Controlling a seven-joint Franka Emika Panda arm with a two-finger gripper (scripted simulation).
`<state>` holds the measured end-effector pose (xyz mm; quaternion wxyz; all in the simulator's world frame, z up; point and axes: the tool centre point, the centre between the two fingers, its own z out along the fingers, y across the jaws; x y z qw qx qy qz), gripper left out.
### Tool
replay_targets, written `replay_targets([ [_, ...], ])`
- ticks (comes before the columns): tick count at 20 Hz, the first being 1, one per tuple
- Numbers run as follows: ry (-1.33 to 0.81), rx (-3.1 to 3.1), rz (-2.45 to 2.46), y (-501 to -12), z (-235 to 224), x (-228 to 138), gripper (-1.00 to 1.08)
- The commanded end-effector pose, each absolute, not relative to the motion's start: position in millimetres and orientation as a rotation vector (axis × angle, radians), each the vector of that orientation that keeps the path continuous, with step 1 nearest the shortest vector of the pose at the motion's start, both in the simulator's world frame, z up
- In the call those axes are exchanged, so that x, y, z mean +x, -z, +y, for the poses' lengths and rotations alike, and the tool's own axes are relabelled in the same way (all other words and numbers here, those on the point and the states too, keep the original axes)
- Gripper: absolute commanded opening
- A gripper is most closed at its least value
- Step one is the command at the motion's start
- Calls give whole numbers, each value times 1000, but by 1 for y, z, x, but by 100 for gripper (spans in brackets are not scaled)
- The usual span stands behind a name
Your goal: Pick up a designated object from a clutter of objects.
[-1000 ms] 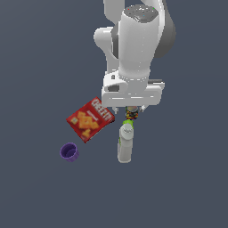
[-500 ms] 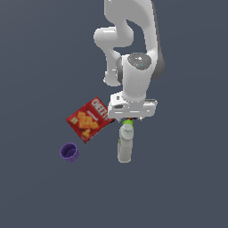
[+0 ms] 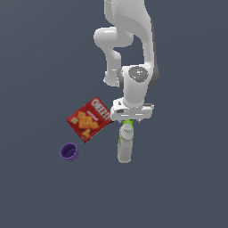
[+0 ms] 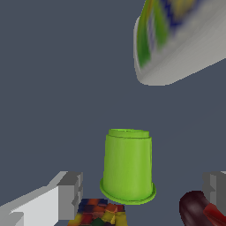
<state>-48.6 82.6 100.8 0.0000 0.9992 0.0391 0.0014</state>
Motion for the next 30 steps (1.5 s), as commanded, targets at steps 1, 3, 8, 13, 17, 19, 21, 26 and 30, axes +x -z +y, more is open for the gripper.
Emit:
replay_targets([
  [1,-2,3139,125,-94,84,-53,100],
  [3,0,3139,126,-91,84,-55,100],
  [8,1,3139,126,-90,84,-55,100],
  [13,1,3139,126,-76,84,-56,100],
  [17,1,3139,126,-57,84,-57,100],
  [19,1,3139,126,-49,84,-57,100],
  [21,1,3139,126,-44,84,-57,100],
  [26,1,3139,126,-40,84,-56,-100],
  [30,1,3139,126,-40,84,-56,-100],
])
